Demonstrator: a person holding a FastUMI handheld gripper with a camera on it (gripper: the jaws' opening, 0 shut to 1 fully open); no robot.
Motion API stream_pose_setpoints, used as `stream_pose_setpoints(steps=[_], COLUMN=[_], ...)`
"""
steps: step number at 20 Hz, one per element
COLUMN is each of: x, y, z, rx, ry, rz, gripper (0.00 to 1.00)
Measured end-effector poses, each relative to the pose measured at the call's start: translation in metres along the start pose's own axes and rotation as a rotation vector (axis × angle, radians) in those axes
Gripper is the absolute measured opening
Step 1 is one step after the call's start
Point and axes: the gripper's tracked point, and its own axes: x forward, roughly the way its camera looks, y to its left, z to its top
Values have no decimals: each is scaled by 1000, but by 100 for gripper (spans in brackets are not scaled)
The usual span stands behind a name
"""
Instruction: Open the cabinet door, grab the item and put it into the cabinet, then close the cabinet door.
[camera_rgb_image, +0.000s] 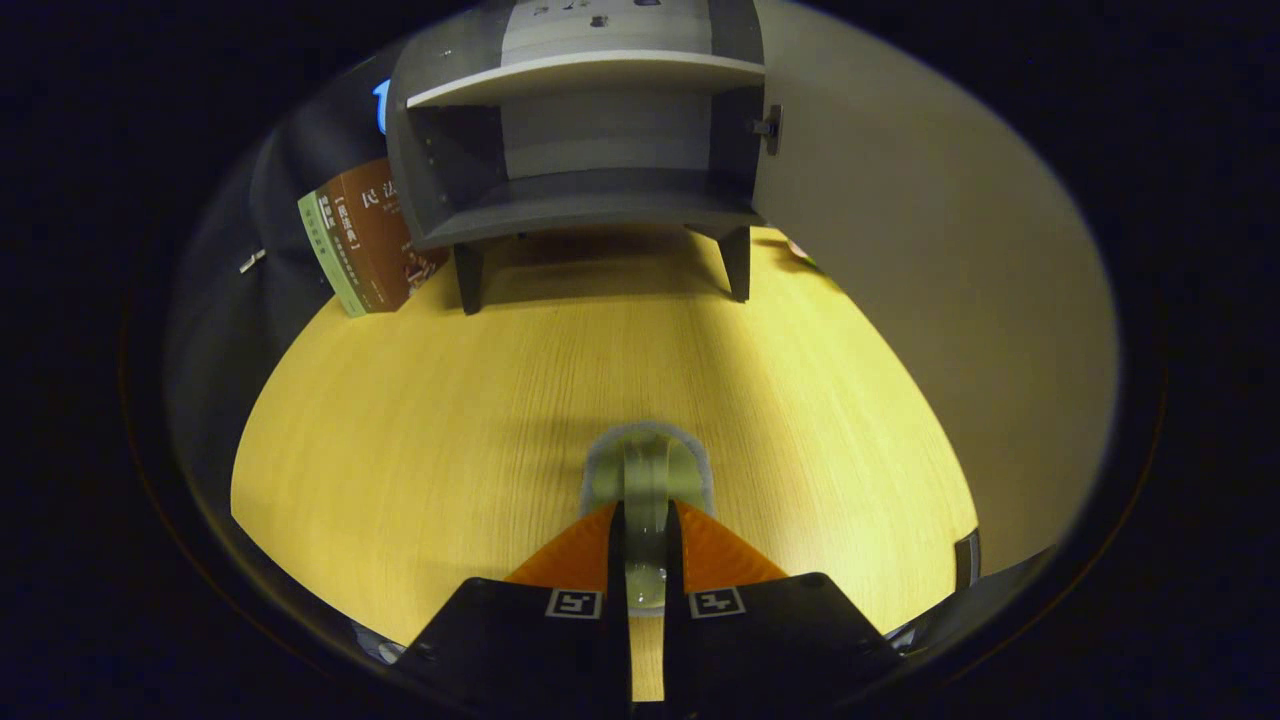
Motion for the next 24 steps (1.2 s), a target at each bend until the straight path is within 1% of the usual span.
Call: stream_pose_setpoints(steps=[4, 6, 8, 11, 15, 17, 21, 23, 24], x=[-38, -63, -88, -124, -157, -166, -175, -172, -167], y=[5, 13, 22, 33, 51, 57, 66, 71, 72], z=[40, 67, 99, 150, 219, 253, 325, 360, 376], rx=[-19, -21, -13, -35, -37, -23, -22, -18, -26], ry=[-67, -116, -175, -256, -328, -345, -420, -446, -457], rz=[28, 58, 91, 120, 161, 179, 177, 186, 176], gripper=[17, 17, 17, 17, 17, 17, 17, 17, 16])
